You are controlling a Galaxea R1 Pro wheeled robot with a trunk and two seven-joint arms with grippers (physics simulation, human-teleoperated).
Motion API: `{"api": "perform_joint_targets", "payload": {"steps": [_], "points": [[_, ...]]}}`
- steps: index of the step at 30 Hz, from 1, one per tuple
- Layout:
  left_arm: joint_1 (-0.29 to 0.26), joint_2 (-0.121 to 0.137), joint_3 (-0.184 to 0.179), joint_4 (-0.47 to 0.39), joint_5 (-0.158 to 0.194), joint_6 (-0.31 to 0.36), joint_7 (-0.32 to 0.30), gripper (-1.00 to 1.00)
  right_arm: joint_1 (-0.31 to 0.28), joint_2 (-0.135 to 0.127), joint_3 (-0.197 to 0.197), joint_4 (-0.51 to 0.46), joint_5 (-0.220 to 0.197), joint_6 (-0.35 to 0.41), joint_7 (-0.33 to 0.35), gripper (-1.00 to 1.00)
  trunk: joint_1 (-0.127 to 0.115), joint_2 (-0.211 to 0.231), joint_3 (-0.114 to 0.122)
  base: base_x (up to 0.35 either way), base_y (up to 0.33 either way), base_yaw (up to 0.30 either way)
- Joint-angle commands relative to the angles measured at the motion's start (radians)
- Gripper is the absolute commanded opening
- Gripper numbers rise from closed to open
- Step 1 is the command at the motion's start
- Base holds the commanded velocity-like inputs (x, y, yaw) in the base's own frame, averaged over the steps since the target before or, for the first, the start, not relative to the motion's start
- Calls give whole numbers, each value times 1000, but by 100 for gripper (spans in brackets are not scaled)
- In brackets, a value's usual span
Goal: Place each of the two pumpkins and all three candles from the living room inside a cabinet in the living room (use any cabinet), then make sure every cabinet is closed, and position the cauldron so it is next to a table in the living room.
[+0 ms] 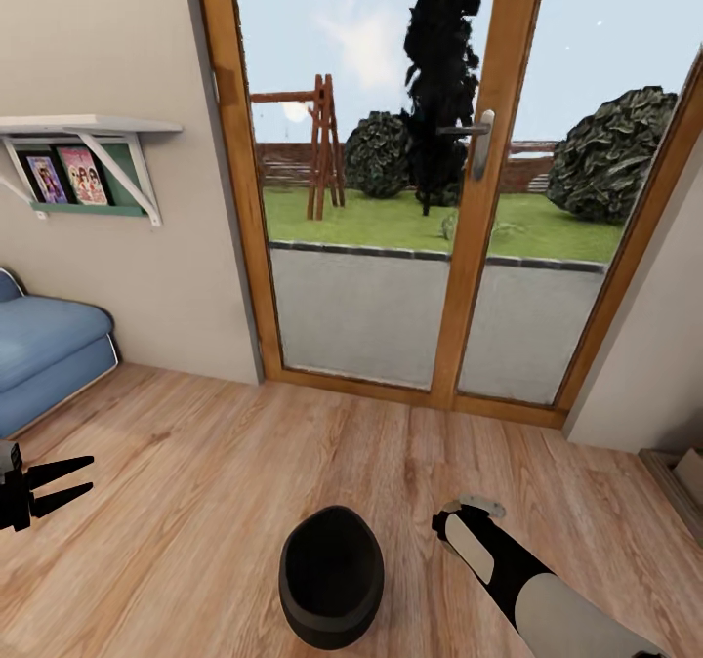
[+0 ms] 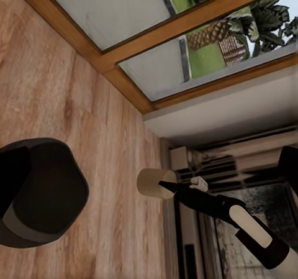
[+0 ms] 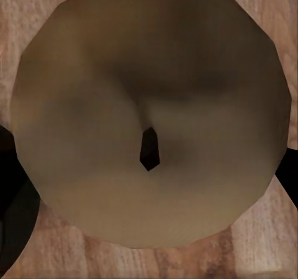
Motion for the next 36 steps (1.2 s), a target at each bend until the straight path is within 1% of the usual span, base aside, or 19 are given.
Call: {"api": "perform_joint_targets", "payload": {"steps": [1, 16, 27, 36], "points": [[0, 0, 0, 0, 1, 5, -2, 100, -1, -1, 6, -2, -4, 6, -6, -100, -4, 7, 2, 0, 0, 0], [0, -1, -6, 0, 1, 5, -2, 100, -1, -1, 6, -2, -4, 6, -3, -100, -62, 112, 49, 0, 0, 0], [0, -1, -23, 0, 2, 5, -2, 100, -1, -1, 6, -2, -4, 6, -3, -100, -104, 189, 84, 0, 0, 0], [0, -1, -24, 1, 3, 5, -2, 100, -1, -1, 6, -2, -4, 6, -7, -100, -138, 252, 112, 0, 0, 0]]}}
